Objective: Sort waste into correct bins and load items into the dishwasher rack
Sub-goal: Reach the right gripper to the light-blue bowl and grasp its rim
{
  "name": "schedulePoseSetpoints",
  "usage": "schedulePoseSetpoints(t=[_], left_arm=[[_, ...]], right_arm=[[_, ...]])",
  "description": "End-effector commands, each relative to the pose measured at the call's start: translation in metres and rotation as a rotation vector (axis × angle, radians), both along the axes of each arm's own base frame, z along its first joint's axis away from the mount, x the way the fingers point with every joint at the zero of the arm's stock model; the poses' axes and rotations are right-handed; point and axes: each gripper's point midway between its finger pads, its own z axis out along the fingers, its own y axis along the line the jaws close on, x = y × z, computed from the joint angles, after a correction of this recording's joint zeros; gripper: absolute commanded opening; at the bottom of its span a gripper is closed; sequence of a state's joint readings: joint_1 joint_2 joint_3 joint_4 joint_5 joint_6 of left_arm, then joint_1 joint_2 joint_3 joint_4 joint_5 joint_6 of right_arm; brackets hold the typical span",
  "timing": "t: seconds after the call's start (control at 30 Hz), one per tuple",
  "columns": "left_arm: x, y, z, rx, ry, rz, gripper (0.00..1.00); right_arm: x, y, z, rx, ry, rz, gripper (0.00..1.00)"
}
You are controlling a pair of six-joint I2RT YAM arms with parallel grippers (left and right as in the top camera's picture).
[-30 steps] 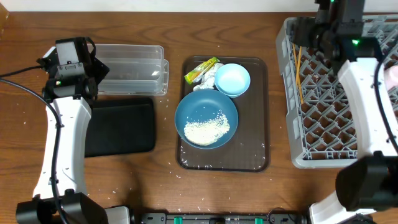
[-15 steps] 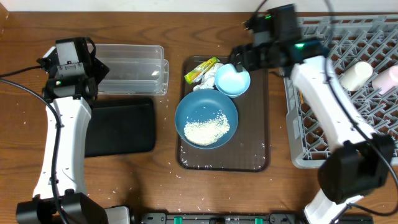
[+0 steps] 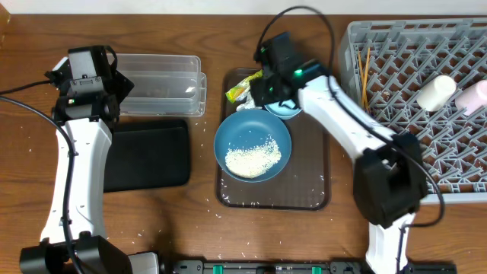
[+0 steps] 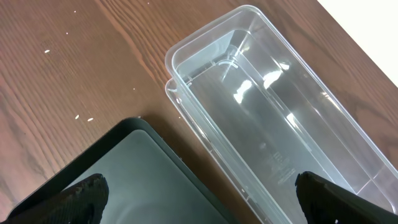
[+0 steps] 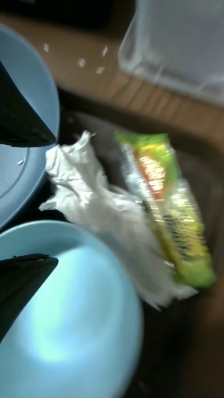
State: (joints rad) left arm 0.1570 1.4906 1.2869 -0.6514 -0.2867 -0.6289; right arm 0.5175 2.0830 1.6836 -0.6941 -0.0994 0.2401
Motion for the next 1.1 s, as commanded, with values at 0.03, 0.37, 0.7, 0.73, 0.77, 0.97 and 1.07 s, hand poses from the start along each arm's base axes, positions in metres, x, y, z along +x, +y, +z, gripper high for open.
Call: schedulePoseSetpoints(t=[0.03,0.37,0.7,0.73,0.77,0.97,1.07], left_arm=[[-0.002,0.002,-0.006,-0.003,0.015,0.009,0.99],[-0.002,0.002,-0.006,-0.003,0.015,0.009,0.99],[-0.002,0.002,-0.006,-0.003,0.015,0.009,0.99],[-0.002,0.002,-0.006,-0.003,0.015,0.009,0.99],[-0.002,0.002,-0.006,-0.003,0.015,0.009,0.99],[-0.002,0.002,-0.006,-0.003,0.015,0.009,0.99],[-0.002,0.002,-0.006,-0.003,0.015,0.009,0.99]], right_arm=[[-0.007,0.0,-0.006,-0.061,0.005,-0.032,0.53],[-0.001,-0.028,-0.018,-0.225,-0.033,-0.098,0.49],[0.003,-0.022,-0.038,-0.229,-0.025,-0.09,0.45],[0.004,-0.021,-0.038,-0.226,-0.029,-0.089,0.45],[0.005,-0.02,-0.038,-0.224,-0.032,-0.089,0.45],[0.008,-0.023,-0.038,-0.23,-0.043,-0.099,0.45],[0.01,-0.025,-0.039,-0.229,-0.044,-0.104,0.43]])
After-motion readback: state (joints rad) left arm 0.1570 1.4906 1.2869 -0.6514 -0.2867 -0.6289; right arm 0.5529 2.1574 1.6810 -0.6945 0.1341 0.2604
